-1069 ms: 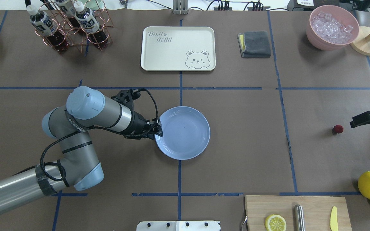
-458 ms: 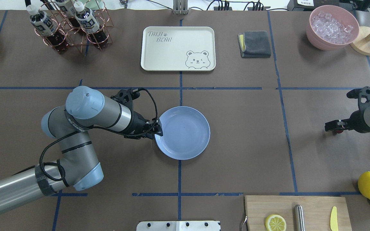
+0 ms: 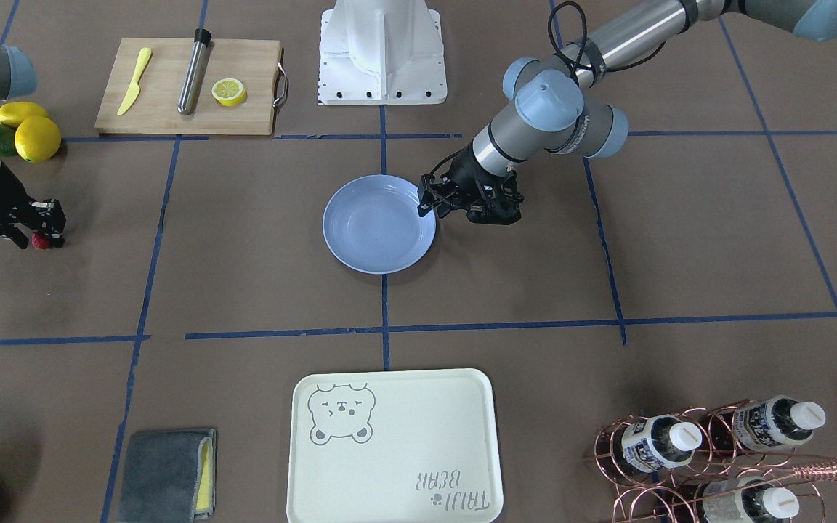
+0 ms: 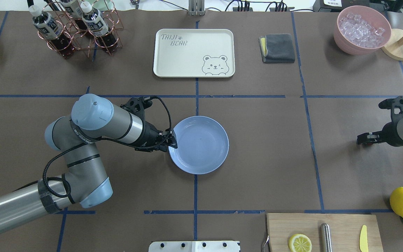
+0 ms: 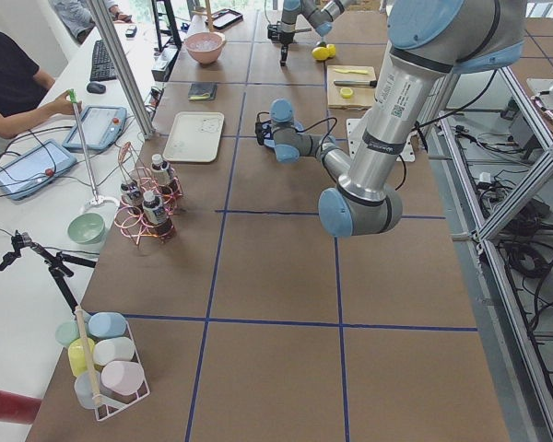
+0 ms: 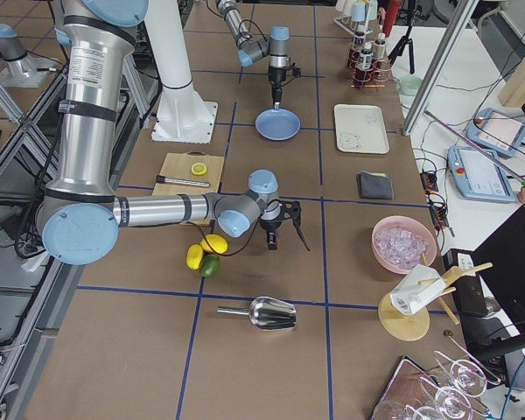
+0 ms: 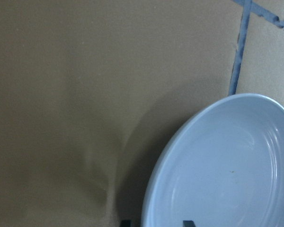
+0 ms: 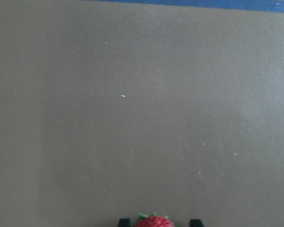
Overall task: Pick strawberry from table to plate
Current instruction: 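Grasp the red strawberry with the right gripper while the left holds the plate, then carry the strawberry over the plate while the left gripper releases and withdraws, then lower the strawberry onto the plate and open the right gripper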
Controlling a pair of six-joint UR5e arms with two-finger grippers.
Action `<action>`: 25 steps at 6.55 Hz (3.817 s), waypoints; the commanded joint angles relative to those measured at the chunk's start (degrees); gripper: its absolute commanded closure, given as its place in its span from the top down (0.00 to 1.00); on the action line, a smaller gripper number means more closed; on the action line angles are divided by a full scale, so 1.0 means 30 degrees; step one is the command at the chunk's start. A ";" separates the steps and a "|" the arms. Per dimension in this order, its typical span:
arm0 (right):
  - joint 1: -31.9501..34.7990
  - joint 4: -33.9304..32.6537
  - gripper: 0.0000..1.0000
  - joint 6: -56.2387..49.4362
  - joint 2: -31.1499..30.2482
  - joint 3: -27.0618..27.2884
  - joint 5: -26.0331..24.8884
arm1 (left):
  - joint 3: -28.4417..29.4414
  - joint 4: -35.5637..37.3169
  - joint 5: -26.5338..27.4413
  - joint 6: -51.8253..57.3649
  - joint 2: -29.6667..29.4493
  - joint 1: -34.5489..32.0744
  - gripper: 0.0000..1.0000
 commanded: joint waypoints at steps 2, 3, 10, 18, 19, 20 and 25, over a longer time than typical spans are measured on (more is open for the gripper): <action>0.0003 -0.0628 0.00 0.0123 0.0054 0.1744 0.0542 | -0.0957 0.0036 0.0059 0.0038 0.0531 -0.0233 0.47; -0.0258 -0.2519 0.00 0.0385 0.0722 0.3292 0.0632 | -0.2474 0.0094 0.0059 0.0096 0.1493 -0.1221 0.48; -0.7848 -0.9804 0.00 1.2544 1.8302 -0.3571 -0.4377 | -0.7764 0.0124 -0.2360 1.5365 1.2512 -1.0207 0.51; -0.8376 -1.0331 0.00 1.2312 1.7868 -0.4016 -0.4758 | -0.7558 0.0124 -0.2343 1.5477 1.2490 -1.0254 0.57; -0.8376 -1.0331 0.00 1.2312 1.7867 -0.4016 -0.4758 | -0.7499 0.0124 -0.2343 1.5477 1.2431 -1.0254 0.57; -0.8376 -1.0418 0.99 1.2254 1.7838 -0.3987 -0.5048 | -0.7470 0.0124 -0.2343 1.5477 1.2402 -1.0254 0.57; -0.7268 -1.3075 1.00 1.1092 1.5107 0.1720 -0.4351 | -0.7440 0.0124 -0.2372 1.5913 1.2693 -1.0341 0.57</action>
